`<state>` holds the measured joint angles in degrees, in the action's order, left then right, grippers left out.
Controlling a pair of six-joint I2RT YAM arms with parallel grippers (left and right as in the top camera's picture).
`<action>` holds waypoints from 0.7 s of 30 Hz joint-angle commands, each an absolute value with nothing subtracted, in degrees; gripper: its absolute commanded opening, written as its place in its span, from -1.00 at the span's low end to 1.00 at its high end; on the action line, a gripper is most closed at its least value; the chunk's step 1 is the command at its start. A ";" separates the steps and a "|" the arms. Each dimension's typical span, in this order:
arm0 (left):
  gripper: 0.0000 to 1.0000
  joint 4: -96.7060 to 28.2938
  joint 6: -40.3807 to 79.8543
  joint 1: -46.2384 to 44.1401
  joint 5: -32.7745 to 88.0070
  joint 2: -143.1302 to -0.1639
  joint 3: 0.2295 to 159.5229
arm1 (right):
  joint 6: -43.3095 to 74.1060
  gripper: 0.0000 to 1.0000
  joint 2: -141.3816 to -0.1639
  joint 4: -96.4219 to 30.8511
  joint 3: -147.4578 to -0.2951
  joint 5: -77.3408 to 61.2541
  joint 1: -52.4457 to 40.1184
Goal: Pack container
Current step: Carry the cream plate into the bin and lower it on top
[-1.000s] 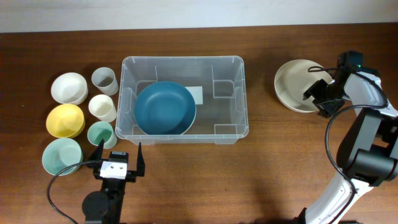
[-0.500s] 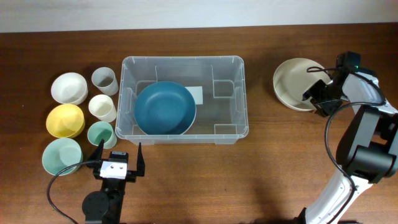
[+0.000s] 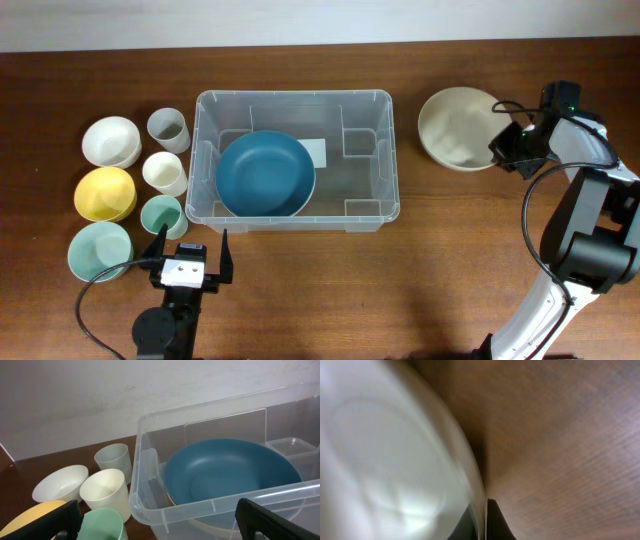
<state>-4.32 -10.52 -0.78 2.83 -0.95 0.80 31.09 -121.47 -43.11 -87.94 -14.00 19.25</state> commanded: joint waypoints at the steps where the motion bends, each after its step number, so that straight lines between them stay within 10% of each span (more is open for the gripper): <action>1: 0.99 -4.40 -11.25 -0.47 3.25 -0.67 0.54 | 30.96 -0.92 -122.23 -38.54 -87.66 -24.58 19.86; 21: 0.99 -4.40 -11.25 -0.47 3.25 -0.67 0.54 | 35.03 -0.93 -108.95 -10.26 -87.77 -70.08 16.10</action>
